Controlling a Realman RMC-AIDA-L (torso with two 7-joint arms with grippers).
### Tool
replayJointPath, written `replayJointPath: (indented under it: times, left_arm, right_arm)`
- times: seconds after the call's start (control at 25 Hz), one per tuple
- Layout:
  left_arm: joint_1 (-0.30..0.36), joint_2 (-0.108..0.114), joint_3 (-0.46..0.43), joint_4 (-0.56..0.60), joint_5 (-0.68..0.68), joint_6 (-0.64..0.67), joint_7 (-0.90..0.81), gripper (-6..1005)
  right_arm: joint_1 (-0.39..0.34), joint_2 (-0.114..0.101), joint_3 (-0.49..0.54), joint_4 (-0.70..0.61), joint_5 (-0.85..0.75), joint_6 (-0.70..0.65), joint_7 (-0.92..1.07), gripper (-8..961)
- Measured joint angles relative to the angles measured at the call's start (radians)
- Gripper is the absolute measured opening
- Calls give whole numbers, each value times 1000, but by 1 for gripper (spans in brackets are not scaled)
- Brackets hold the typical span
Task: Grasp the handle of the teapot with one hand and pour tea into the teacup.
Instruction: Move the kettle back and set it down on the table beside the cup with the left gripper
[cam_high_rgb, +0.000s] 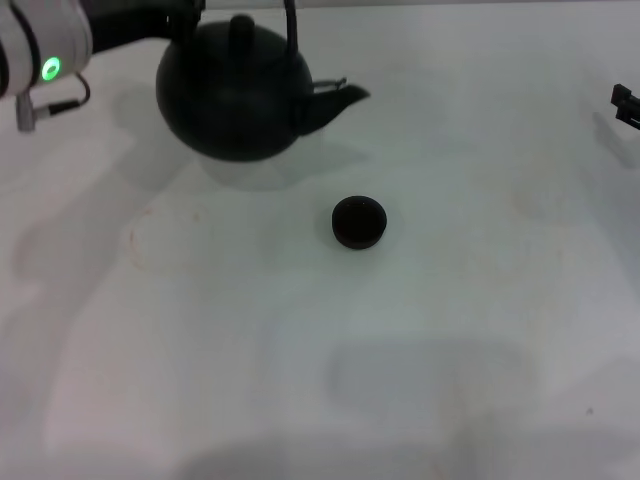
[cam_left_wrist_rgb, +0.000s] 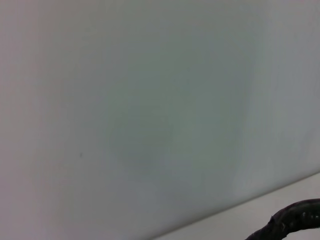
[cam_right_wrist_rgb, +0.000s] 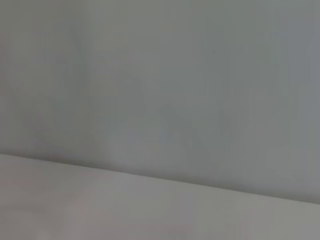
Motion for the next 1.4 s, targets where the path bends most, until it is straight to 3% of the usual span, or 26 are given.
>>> replayJointPath:
  times: [0.2,0.4,0.88,1.4]
  left_arm:
    - [49,1,-3,-87,-251,-17,242,116]
    - [94,-1,-2,-132,-367,-13,431,117]
    - [156,3,-11,-125,-376,32,546,116]
    - [153,2,-12,-198,-385,21,623,96]
  right_arm:
    - [5,0,0,10,0,-5,-9,845]
    - [6,0,0,17,0,-11,-14,845]
    - [6,0,0,21,0,-20,-23,845]
    - [6,0,0,23,0,-35,-27,845]
